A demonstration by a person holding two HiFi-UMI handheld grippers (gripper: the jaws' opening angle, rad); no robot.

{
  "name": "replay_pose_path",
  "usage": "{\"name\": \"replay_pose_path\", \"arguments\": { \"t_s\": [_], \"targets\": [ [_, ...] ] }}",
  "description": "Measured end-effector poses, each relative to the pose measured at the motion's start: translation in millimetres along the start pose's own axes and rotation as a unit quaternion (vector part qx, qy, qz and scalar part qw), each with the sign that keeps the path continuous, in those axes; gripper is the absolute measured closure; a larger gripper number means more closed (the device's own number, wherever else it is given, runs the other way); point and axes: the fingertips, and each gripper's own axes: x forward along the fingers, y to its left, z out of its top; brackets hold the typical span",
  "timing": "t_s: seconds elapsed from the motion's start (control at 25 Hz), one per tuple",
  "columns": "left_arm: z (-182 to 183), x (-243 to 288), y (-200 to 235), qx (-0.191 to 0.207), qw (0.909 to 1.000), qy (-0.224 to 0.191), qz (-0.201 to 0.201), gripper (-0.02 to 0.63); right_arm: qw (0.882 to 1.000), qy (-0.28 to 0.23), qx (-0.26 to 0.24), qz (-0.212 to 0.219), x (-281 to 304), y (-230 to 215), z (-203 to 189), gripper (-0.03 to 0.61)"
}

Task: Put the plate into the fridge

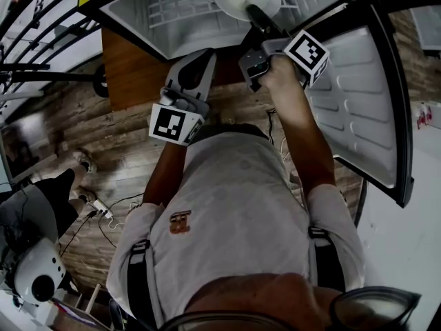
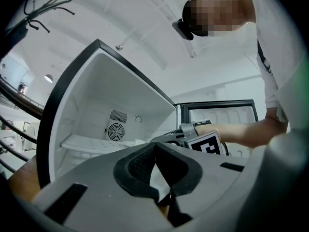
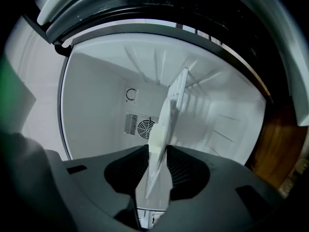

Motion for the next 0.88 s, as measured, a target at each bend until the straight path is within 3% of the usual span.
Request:
{"name": "replay_pose_path", "arguments": {
  "t_s": [0.48,0.88],
  "targets": [
    [-7.3,-6.5,4.2,-0.003,1.0000,0.008,0.004,0.595,0.993,0.027,-0.112,0.031,-3.9,9.0,-14.8,0.408],
    [-9.2,-5.3,4.8,-0.002,0.9999,0.013,0.002,0.595,0.960,0.075,-0.268,0.036,-15.7,5.7,-32.4,0.399]
  ]
}}
